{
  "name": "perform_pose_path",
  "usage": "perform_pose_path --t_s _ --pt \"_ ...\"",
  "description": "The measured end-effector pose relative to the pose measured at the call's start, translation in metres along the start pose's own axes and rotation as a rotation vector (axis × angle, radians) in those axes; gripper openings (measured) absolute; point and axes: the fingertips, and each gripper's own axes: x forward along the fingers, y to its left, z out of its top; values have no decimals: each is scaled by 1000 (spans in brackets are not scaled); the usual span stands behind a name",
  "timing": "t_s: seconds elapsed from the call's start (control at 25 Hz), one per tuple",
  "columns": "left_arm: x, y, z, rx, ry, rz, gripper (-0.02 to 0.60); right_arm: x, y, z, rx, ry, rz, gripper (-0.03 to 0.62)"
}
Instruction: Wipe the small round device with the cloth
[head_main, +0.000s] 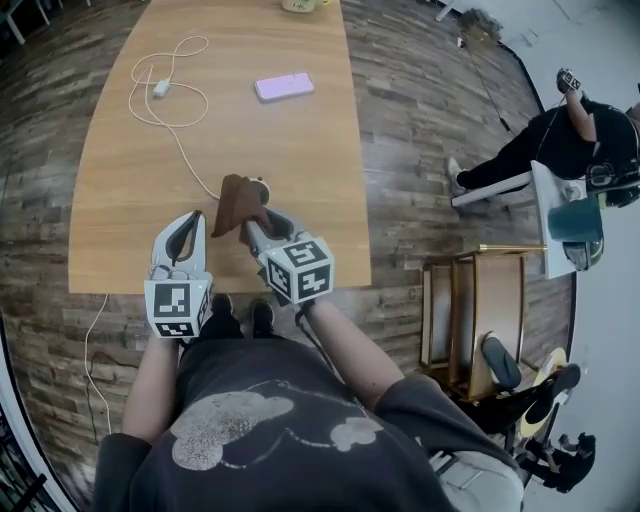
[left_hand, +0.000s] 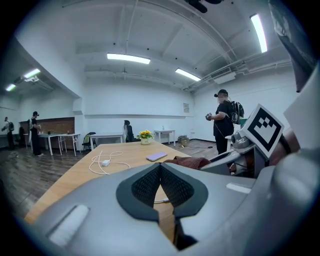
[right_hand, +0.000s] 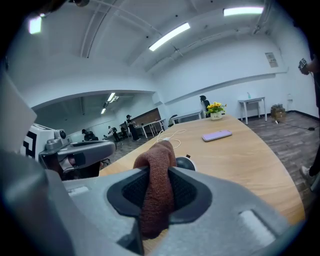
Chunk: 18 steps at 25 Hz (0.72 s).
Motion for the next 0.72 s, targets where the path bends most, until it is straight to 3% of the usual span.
perform_pose_path --t_s 0.36,0.72 --pt "19 15 -9 -4 30 -103 18 1 -8 -3 53 10 -96 77" --pt "30 0 -16 -10 50 -182 18 -28 -46 -21 128 29 -262 77"
